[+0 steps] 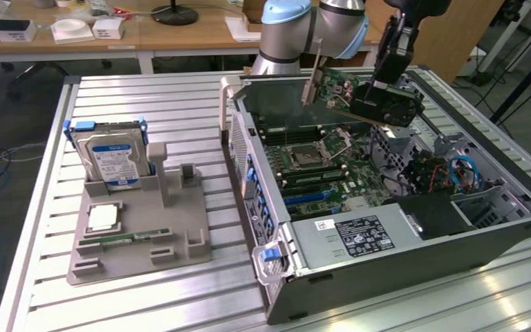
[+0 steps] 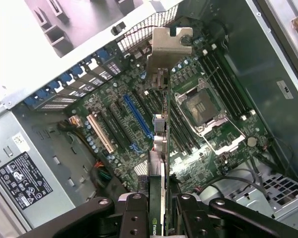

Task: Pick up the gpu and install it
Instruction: 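Insert the gpu into the slot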

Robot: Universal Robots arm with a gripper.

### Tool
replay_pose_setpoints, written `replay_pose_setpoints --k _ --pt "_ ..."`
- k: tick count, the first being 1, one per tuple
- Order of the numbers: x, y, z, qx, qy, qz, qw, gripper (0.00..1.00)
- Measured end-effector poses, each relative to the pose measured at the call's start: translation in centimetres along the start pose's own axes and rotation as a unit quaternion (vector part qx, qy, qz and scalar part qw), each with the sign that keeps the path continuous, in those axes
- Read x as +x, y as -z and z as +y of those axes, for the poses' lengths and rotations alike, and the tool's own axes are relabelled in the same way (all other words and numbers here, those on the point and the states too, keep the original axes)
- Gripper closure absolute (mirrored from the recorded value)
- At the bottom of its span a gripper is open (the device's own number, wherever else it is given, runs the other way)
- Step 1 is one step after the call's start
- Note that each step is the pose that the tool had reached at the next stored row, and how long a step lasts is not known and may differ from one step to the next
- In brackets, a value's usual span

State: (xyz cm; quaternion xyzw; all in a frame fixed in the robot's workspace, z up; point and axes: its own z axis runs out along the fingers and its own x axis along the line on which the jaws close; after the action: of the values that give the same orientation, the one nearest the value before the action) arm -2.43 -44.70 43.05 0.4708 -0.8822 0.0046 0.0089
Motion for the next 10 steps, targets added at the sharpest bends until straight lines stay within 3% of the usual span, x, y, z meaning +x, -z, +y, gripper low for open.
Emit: replay_pose_setpoints --k 10 --pt "0.0 0.0 0.0 0.0006 0.03 0.0 0.9996 0.74"
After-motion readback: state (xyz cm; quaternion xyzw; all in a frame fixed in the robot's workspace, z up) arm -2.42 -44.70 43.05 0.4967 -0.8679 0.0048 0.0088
